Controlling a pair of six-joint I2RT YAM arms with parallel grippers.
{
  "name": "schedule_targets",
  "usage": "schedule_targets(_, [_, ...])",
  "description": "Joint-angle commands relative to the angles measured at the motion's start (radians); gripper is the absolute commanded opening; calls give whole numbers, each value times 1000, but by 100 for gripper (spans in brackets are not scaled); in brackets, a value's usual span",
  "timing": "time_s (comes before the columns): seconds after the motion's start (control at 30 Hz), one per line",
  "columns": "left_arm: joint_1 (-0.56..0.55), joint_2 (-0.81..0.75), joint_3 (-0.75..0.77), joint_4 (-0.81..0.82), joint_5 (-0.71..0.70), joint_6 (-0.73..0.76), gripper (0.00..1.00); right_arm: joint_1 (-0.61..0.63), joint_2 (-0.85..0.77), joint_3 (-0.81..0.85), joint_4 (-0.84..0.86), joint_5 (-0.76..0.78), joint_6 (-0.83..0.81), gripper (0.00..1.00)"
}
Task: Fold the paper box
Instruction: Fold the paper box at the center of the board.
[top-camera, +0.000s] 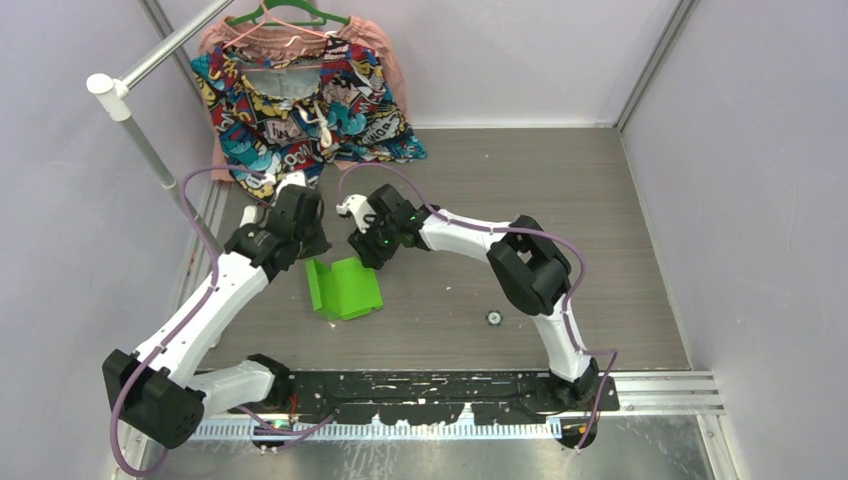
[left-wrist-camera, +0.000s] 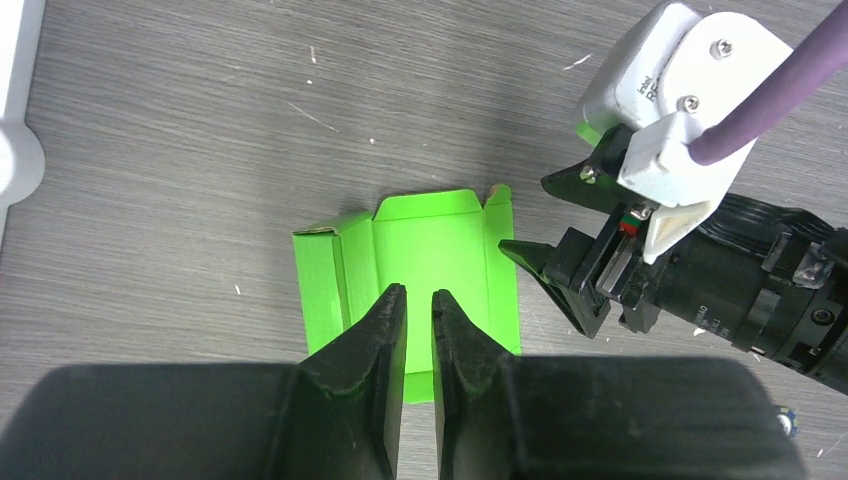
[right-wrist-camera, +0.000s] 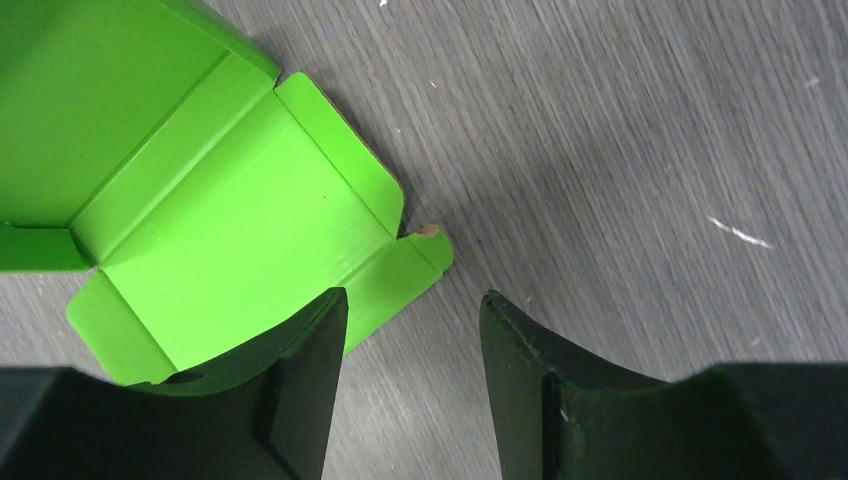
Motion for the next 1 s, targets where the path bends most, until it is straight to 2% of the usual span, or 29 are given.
schedule_targets(0.0, [32, -31, 6, 2, 19, 26, 16, 0, 8, 49, 94, -76, -67, 57])
schedule_targets(0.1, [55, -39, 4, 1, 35, 33, 16, 0, 15, 51, 132, -93, -75, 57])
schedule_targets(0.3, [88, -53, 2, -7, 54, 40, 16, -2, 59, 113, 107, -134, -104, 58])
schedule_targets(0.63, [113, -56, -2, -7, 81, 44, 15, 11, 78, 111, 111, -186, -122, 56])
schedule_targets(0.87, [116, -58, -4, -5, 90, 39, 15, 26, 115, 127, 112, -170, -144, 57])
schedule_targets(0.97, [116, -62, -3, -9, 89, 39, 14, 27, 116, 109, 169, -141, -139, 59])
